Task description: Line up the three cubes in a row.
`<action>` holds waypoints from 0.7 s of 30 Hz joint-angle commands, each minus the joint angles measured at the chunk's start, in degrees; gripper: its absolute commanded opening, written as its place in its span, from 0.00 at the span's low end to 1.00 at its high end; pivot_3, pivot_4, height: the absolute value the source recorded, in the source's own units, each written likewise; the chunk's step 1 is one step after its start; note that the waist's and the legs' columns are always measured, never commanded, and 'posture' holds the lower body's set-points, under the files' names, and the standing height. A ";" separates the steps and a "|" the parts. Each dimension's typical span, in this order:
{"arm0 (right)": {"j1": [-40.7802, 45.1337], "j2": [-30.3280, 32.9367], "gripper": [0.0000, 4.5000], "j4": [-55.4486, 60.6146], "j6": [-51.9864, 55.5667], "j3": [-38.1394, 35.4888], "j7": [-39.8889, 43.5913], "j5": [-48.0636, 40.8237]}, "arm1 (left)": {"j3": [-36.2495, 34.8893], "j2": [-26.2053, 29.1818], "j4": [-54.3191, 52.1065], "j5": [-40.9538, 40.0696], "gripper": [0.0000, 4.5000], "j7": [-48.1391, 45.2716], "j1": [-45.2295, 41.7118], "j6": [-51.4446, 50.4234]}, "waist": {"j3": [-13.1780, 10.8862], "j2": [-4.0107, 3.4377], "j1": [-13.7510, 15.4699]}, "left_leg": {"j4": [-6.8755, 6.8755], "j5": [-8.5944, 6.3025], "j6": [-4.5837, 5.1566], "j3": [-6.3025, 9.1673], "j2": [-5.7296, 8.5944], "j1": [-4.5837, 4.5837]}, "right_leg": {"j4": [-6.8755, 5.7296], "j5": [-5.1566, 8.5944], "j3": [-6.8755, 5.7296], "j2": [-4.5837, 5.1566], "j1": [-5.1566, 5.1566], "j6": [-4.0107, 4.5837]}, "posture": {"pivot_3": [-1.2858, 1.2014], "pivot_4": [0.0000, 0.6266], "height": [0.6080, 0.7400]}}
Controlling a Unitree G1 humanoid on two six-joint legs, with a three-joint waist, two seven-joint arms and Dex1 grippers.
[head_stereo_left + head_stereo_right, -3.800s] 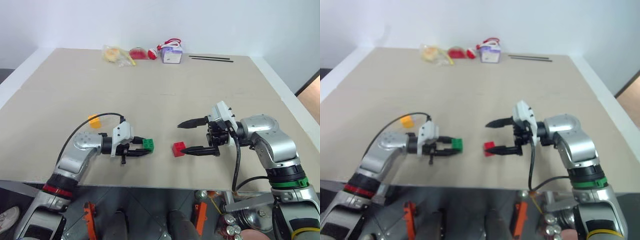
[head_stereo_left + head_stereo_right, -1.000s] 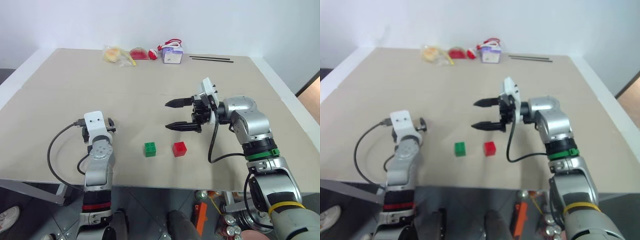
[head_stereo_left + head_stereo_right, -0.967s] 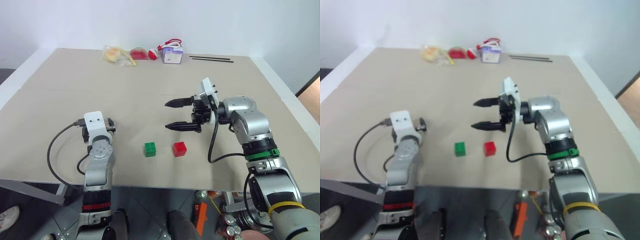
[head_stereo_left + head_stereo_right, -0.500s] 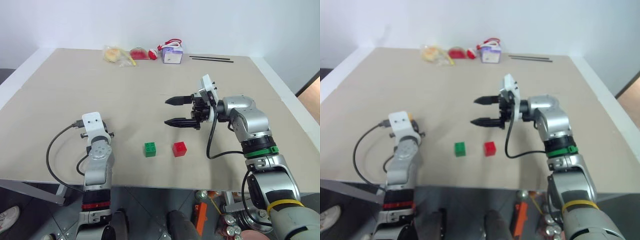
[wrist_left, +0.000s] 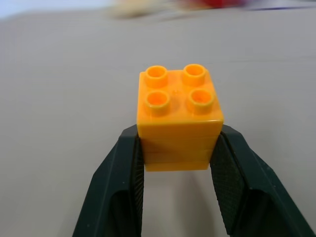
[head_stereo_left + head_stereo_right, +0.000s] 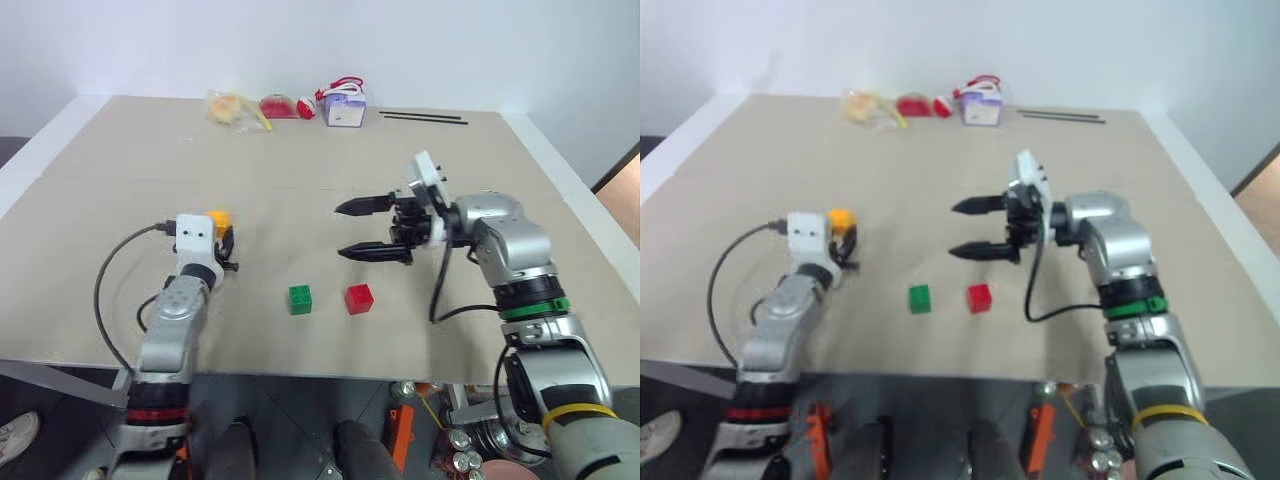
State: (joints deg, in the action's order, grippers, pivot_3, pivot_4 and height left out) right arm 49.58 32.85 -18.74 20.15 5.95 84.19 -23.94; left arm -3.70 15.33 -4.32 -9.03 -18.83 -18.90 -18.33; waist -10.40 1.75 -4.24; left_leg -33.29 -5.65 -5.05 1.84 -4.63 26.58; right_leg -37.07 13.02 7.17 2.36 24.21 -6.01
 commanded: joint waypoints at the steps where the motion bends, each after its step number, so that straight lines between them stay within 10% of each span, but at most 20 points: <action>1: -1.33 2.58 1.00 4.59 0.12 -1.31 2.64 -1.35 | 3.83 9.80 -3.00 -6.95 0.29 -23.75 3.08 4.35 | 0.00 -0.02 -0.03 | 0.05 0.00 0.00 0.00 -0.01 -0.01 | -0.01 0.03 0.00 0.00 0.03 0.04 | 0.52 0.24 0.98; 7: -3.53 4.79 1.00 6.60 2.16 -0.62 1.28 -0.64 | 7.04 20.14 5.57 -9.51 0.29 -45.00 1.19 10.80 | -0.01 -0.03 -0.12 | 0.24 0.02 0.04 -0.05 -0.05 -0.06 | -0.02 0.11 -0.03 0.00 0.13 0.20 | 0.52 0.24 0.98; 21: -10.18 7.18 1.00 16.28 5.69 -3.51 -3.42 -3.46 | 9.04 24.04 21.39 -8.71 0.29 -63.99 -8.03 18.78 | -0.01 -0.02 -0.01 | 0.15 0.02 0.08 -0.08 -0.08 -0.03 | -0.03 0.16 -0.02 0.02 0.10 0.17 | 0.52 0.24 0.98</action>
State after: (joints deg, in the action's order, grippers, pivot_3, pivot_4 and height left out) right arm 39.11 39.27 -5.04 25.61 4.33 80.97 -26.06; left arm 5.67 38.31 17.46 -17.36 -81.44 -26.01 0.06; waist -10.41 1.72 -4.25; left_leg -33.13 -5.63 -4.97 1.76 -4.72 26.56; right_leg -37.11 13.18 7.14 2.37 24.31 -5.83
